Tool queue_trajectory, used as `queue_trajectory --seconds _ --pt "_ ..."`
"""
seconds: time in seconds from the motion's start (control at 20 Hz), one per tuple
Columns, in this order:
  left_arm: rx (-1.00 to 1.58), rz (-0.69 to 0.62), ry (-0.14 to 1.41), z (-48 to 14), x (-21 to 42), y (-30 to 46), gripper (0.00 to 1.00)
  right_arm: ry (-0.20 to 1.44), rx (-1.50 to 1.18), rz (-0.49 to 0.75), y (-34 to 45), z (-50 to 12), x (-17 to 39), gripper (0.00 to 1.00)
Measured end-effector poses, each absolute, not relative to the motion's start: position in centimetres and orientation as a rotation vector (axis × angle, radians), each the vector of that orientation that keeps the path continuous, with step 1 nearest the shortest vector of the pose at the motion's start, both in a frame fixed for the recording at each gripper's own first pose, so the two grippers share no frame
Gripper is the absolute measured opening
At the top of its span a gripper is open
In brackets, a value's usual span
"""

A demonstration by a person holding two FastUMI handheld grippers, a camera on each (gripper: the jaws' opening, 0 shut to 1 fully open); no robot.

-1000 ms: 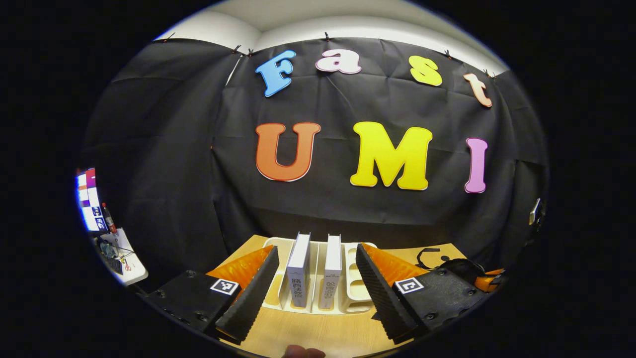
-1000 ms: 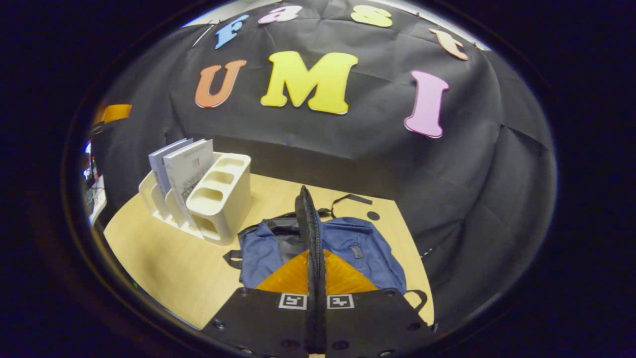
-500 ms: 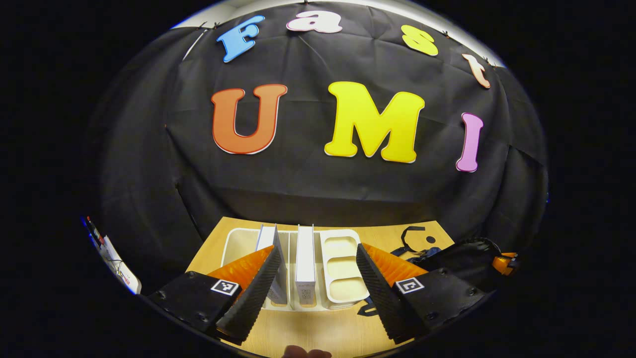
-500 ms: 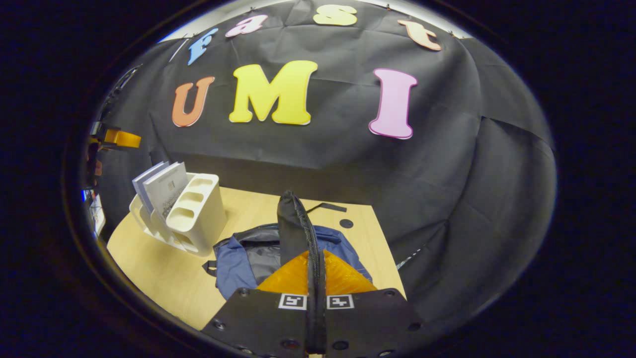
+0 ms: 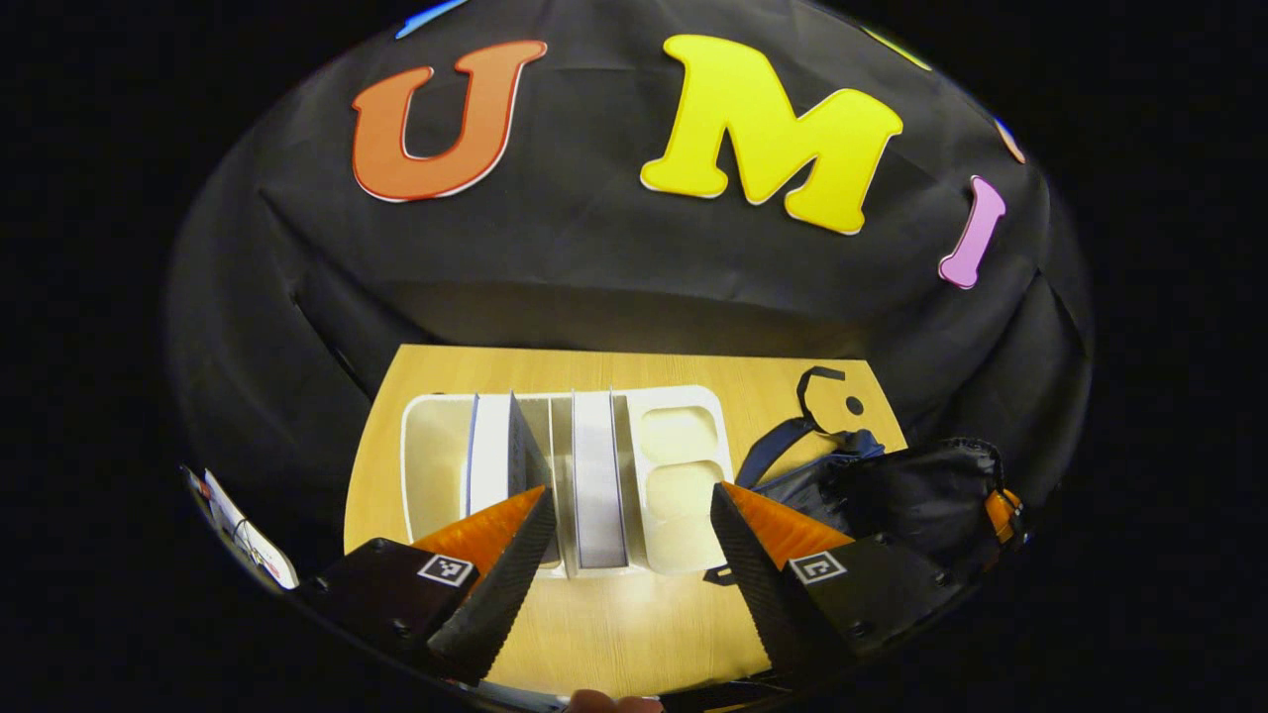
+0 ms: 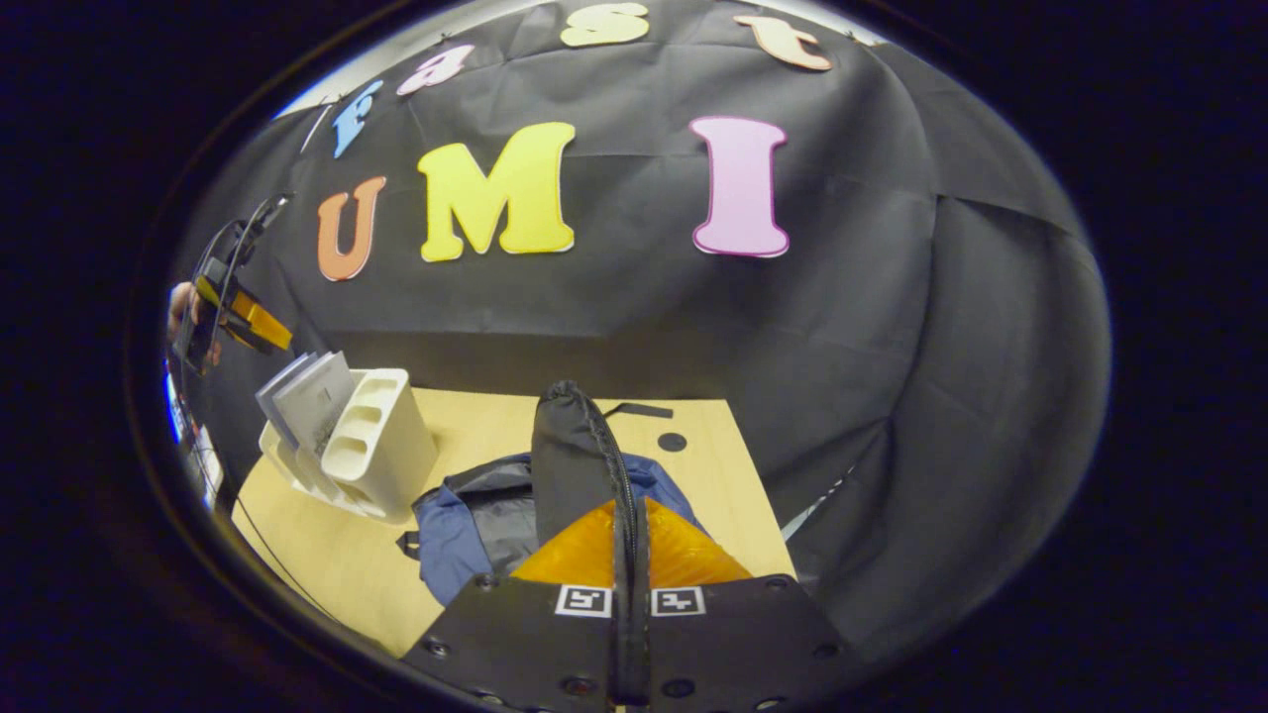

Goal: Open the schoolbag, grab two books from the bookshelf and put them into the schoolbag.

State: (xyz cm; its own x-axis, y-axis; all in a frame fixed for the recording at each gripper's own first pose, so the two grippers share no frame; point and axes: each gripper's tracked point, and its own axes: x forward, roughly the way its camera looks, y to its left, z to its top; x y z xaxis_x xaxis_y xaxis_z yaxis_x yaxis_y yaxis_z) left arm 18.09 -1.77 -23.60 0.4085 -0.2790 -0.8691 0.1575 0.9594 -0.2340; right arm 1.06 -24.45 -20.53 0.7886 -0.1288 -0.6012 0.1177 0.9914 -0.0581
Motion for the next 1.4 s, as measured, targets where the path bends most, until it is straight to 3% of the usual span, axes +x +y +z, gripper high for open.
queue_trajectory --seconds 0.35,0.9,1.4 --pt "-0.078 -0.295 1.386 -28.7 18.5 -2.1 0.99 0.636 -0.02 -0.135 -25.3 -20.2 1.3 0.0" --pt "-0.002 -0.237 1.568 -34.0 19.0 -1.8 0.98 0.628 0.013 -0.166 -26.3 -20.6 1.2 0.0" --pt "0.009 -0.172 1.652 -36.7 18.0 -2.0 0.72 0.617 0.023 -0.178 -26.4 -20.9 1.0 0.0"
